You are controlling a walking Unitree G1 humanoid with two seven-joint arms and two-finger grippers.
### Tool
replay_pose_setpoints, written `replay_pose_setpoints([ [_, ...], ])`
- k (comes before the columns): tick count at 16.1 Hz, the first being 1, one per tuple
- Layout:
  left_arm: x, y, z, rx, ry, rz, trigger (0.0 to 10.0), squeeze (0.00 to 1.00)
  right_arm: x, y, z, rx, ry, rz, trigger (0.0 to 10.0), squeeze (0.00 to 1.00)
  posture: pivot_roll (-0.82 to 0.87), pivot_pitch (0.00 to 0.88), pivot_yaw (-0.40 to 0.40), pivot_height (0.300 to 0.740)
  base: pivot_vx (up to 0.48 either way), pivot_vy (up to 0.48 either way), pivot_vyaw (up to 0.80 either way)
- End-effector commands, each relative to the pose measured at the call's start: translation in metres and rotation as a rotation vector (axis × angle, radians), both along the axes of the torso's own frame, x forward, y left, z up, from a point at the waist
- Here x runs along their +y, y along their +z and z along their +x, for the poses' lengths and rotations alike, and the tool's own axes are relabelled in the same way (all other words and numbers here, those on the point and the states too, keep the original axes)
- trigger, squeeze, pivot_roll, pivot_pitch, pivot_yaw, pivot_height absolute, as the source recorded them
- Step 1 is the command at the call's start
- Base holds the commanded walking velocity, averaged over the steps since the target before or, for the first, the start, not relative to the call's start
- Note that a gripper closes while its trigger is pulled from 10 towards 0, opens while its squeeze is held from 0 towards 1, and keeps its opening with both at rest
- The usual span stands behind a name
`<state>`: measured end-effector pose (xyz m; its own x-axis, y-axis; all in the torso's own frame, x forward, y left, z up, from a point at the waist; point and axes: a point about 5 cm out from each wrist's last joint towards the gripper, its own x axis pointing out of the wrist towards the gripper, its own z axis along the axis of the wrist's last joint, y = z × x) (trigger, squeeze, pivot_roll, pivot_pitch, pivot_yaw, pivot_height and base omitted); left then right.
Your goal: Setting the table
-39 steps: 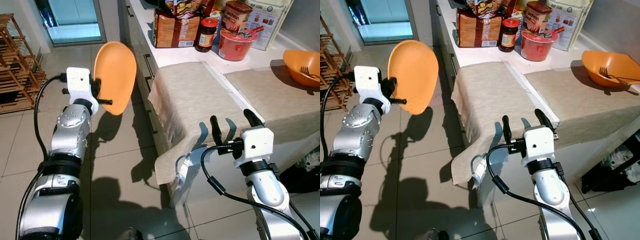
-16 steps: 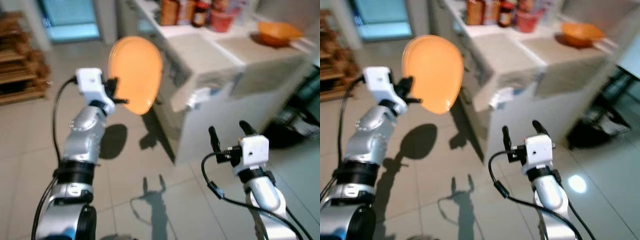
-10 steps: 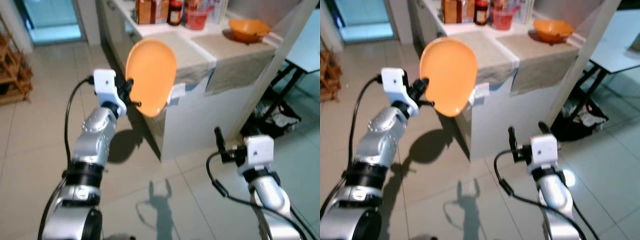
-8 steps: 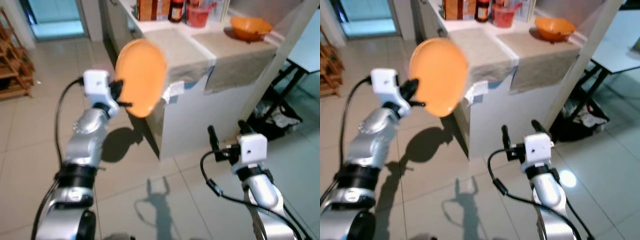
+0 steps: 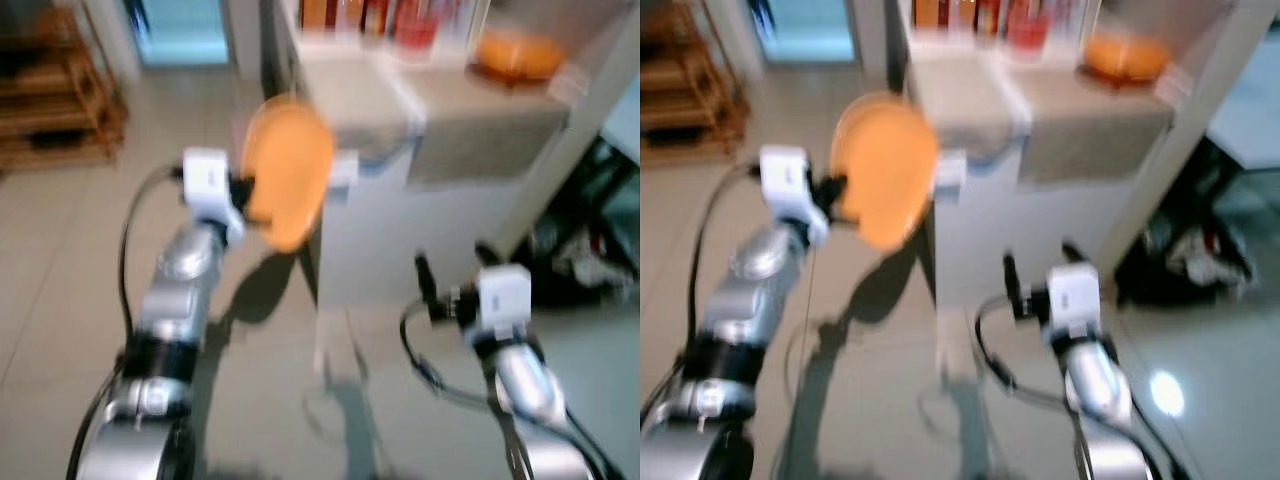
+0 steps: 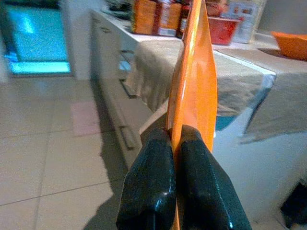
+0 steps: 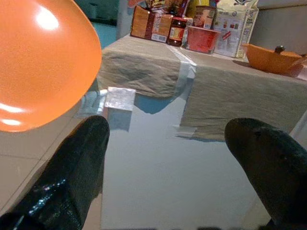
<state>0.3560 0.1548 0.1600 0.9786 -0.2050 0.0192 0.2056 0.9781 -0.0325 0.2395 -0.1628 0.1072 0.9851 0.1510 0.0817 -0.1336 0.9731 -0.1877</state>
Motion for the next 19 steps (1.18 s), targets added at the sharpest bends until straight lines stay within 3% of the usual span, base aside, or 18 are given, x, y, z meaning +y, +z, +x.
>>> replay_pose_setpoints([
  [1,-0.018,0.017,0.001,-0.074,-0.047,0.009,0.0,0.00,-0.006,-0.002,-0.001,0.012,-0.018,0.000,10.0,0.00,-0.08,0.000,0.013,0.740,0.000,-0.454,0.47],
  [9,-0.026,0.013,0.002,-0.060,-0.068,0.050,0.0,0.00,-0.007,-0.004,0.000,0.029,-0.042,0.002,10.0,0.00,-0.10,0.004,0.016,0.740,0.000,-0.453,0.05],
  [15,-0.022,0.000,-0.002,-0.017,-0.003,0.041,0.0,0.00,-0.008,-0.005,0.000,0.034,-0.044,0.011,10.0,0.00,-0.10,0.000,0.017,0.740,0.081,-0.427,0.00],
  [19,-0.001,-0.021,-0.030,0.066,0.056,0.004,0.0,0.00,-0.025,-0.011,-0.003,0.058,-0.176,0.157,10.0,0.00,-0.09,0.000,0.058,0.740,0.246,-0.410,0.00],
])
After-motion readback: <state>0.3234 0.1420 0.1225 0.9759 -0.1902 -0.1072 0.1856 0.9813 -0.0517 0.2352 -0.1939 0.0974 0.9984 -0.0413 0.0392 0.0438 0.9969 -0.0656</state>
